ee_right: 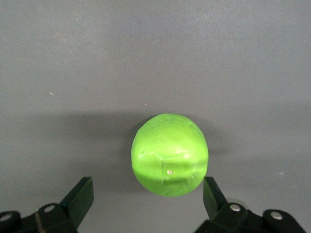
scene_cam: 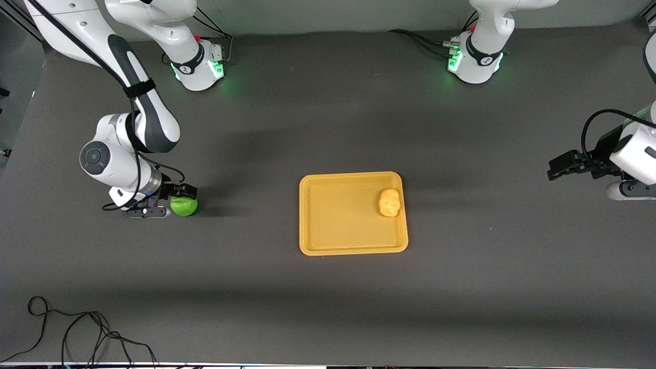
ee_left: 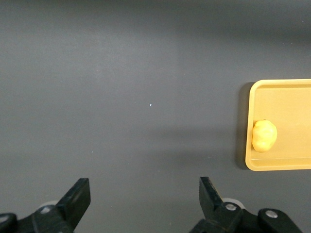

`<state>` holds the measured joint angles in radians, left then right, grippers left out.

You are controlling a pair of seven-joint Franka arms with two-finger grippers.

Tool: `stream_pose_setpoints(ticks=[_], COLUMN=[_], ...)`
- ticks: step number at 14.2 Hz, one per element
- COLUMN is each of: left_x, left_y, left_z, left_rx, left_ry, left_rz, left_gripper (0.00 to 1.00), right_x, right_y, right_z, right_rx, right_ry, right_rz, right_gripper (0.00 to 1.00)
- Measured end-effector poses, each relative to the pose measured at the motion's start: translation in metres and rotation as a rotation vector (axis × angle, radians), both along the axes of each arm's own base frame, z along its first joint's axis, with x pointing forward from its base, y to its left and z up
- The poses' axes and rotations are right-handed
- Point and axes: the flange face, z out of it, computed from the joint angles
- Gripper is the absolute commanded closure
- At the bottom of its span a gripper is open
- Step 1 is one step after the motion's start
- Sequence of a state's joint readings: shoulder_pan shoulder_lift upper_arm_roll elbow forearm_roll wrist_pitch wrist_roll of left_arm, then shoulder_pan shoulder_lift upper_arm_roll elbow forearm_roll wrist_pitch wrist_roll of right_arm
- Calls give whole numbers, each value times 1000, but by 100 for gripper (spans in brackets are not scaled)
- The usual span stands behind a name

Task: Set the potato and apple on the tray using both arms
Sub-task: 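Close the right gripper around the green apple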

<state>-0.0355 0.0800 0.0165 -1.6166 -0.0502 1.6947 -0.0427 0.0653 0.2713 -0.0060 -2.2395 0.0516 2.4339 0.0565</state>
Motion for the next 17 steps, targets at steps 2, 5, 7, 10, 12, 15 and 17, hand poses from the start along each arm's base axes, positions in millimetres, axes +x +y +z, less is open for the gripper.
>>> stream_pose_setpoints(ticks=[2,5,7,10,12,15,17], left_x=[-2,-3,-4,-5,-7,-9,-9], left_y=[0,10,12,6,4,4,4], left_z=[5,6,5,6,9,11,10], left_rx=[0,0,-2,-2,1,2,2], left_ry=[-9,-9,-6,-8,-14,-9,-7], left_rz=[0,17,20,8,3,2,3], left_gripper=[0,0,0,0,0,0,0], right_x=[0,-1,-2,-3,-2,0,6], right_y=[0,-1,-1,-2,-4,-9,-11], right_z=[-3,-8,-17,-38,-49,-50,-46], right_rx=[-15,-40,-44,-45,-51,-57,-58], right_ry=[5,13,24,25,26,21,9], right_rz=[21,53,58,58,64,62,58], right_gripper=[0,0,0,0,8,40,50])
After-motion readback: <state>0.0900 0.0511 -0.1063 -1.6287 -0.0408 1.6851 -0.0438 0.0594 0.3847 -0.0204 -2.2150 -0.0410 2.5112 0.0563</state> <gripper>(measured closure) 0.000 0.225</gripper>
